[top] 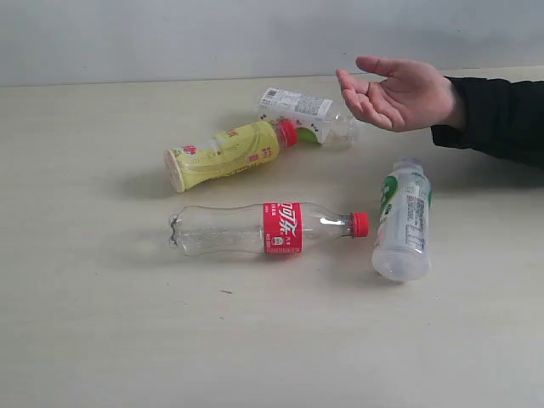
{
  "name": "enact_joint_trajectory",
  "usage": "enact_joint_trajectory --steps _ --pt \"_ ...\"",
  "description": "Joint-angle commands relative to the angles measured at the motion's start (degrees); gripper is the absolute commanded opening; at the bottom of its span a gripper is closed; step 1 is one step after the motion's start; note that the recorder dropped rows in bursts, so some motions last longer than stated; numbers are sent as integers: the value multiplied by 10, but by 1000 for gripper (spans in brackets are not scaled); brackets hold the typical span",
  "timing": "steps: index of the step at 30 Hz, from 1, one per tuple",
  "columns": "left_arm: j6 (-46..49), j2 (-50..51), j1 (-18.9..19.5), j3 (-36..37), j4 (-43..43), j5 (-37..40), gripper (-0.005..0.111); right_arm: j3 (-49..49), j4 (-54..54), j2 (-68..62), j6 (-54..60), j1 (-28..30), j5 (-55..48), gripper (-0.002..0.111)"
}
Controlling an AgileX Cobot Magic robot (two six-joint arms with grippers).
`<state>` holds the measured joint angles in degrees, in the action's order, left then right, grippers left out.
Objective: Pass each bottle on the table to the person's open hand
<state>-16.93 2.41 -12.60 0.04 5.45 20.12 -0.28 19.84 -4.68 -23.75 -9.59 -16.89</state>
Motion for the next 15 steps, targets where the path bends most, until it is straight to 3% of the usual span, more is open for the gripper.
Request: enact_joint_trajectory --steps 1,15 --pt "-4 -4 0 0 -1 0 0 3 1 -2 1 3 7 0" --pt "15 -4 0 0 17 -9 0 3 1 -2 1 3 7 0"
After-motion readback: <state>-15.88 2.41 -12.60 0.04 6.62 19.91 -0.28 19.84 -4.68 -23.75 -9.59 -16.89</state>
